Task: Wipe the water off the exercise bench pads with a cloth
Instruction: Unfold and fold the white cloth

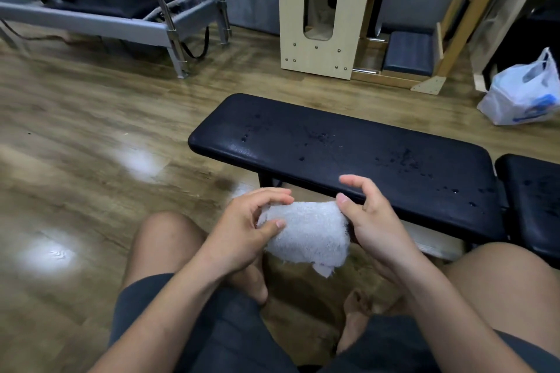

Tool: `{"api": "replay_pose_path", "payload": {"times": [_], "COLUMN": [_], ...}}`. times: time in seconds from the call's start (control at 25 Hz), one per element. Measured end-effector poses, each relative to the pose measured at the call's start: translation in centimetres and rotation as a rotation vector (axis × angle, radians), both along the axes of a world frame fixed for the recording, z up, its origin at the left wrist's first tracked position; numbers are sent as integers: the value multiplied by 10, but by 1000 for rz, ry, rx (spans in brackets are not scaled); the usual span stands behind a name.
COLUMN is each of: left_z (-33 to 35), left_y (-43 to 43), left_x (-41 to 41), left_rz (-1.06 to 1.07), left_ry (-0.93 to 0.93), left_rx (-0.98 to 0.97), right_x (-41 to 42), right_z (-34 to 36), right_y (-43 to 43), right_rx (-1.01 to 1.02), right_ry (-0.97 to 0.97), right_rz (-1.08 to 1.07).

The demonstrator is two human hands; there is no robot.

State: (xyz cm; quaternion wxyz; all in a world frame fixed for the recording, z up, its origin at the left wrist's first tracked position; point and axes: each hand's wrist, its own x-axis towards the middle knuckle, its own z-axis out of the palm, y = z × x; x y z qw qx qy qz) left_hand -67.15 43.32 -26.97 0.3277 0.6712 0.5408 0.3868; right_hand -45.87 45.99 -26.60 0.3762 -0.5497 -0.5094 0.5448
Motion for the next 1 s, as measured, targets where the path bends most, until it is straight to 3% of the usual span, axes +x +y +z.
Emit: {"api": "replay_pose_path", "payload": {"times": [0.12,0.24,0.36,0.48,0.6,0.68,0.84,1.0], "left_z": [-6,-12,-29,-50,-56,-57,-53,-49], "left_y": [1,3,17,36,59,84,126,156], "left_x": [-9,-12,-22,-38,-43,-43,-40,-38], "left_rz": [-9,43,83,9,5,34,-18,-38], "left_ry": [338,419,474,281,-70,-205,-334,-386], "left_rx": [61,113,36,-142,-357,-410,-612,-721], "right_x": [-2,-13,-30,-40,-51,-61,-68,-79], "right_z": [0,-10,-28,-55,-64,-68,-74,-67], "right_y": [-3,-2,15,46,68,84,110,128], "right_rx": [95,197,244,68,-239,-369,-440,-472], "right_ry": [-164,-536,-662,-470,62,342,580,667], "right_rz": [169,273,324,325,174,-3,-273,-245]}}
